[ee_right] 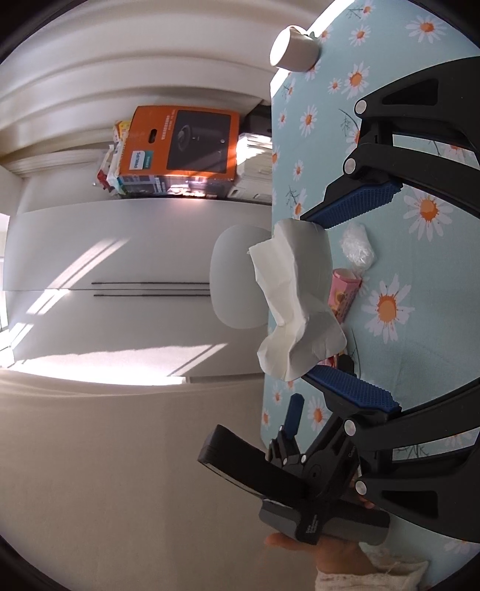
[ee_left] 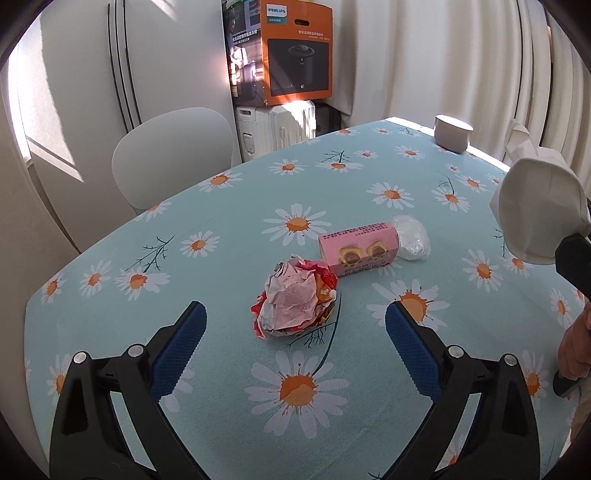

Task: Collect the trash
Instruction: 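Grasp the red-pink crumpled wrapper with the left gripper while the right holds the napkin, then carry the wrapper and napkin to the trash bin with both grippers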

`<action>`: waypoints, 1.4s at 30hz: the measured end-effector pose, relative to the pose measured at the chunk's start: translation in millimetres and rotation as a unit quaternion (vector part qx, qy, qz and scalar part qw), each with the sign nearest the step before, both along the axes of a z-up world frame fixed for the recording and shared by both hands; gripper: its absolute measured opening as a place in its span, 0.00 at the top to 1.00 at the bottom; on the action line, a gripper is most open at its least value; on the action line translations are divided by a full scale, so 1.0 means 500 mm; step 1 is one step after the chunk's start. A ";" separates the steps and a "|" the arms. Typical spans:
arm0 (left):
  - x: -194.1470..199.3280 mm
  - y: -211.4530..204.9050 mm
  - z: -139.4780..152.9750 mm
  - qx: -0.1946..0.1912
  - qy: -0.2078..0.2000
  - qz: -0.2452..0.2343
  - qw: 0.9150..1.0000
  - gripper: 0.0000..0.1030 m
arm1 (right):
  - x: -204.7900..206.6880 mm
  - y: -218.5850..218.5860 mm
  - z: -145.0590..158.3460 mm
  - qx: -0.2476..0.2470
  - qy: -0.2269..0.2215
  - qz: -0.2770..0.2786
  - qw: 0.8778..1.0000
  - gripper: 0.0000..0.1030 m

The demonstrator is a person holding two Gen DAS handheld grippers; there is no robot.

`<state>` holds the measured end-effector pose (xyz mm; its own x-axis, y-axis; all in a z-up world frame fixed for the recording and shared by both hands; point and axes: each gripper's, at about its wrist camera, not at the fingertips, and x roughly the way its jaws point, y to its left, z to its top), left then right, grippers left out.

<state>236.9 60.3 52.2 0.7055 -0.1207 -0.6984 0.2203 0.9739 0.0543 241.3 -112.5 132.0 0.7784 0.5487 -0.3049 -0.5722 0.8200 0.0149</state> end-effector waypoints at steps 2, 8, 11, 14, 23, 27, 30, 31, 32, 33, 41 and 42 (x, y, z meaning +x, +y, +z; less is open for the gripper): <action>0.014 -0.003 -0.007 0.004 0.010 -0.002 1.000 0.36 | 0.000 -0.001 -0.001 0.000 0.000 0.000 1.000 0.30; 0.019 0.006 -0.009 -0.010 0.018 -0.001 1.000 0.63 | 0.003 -0.001 -0.002 0.001 0.002 0.004 1.000 0.30; 0.003 0.009 -0.002 -0.008 0.011 0.004 1.000 0.64 | 0.003 0.002 -0.004 0.001 0.002 0.009 1.000 0.30; -0.021 0.013 0.010 -0.010 0.006 0.008 1.000 0.64 | 0.006 0.001 -0.004 0.001 0.003 0.009 1.000 0.30; -0.106 0.018 0.049 -0.012 -0.015 0.026 0.999 0.64 | 0.012 0.006 -0.005 -0.007 0.010 0.002 1.000 0.30; -0.153 0.020 0.071 -0.031 -0.032 0.017 0.999 0.64 | 0.001 0.003 0.005 -0.009 0.002 -0.017 1.000 0.30; -0.184 0.022 0.085 -0.029 -0.038 0.017 0.999 0.64 | -0.023 -0.005 0.026 0.001 -0.007 -0.016 1.000 0.30; -0.194 0.021 0.090 -0.029 -0.041 0.016 0.999 0.64 | -0.033 -0.011 0.033 0.007 -0.008 -0.015 1.000 0.30; -0.206 0.021 0.095 -0.031 -0.047 0.013 0.998 0.64 | -0.043 -0.018 0.040 0.016 -0.006 -0.014 1.000 0.30; -0.219 0.019 0.100 -0.034 -0.053 0.011 0.998 0.64 | -0.053 -0.025 0.045 0.025 -0.003 -0.012 1.000 0.30; -0.307 -0.043 0.128 -0.034 -0.085 -0.023 0.996 0.63 | -0.150 -0.099 0.066 0.068 0.005 -0.020 0.997 0.30; -0.318 -0.055 0.130 -0.031 -0.089 -0.027 0.995 0.63 | -0.162 -0.111 0.065 0.072 0.005 -0.022 0.997 0.30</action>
<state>77.9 32.9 117.0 0.8091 -0.2010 -0.5522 0.2647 0.9636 0.0369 160.1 -167.8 164.4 0.7996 0.5533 -0.2335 -0.5353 0.8329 0.1406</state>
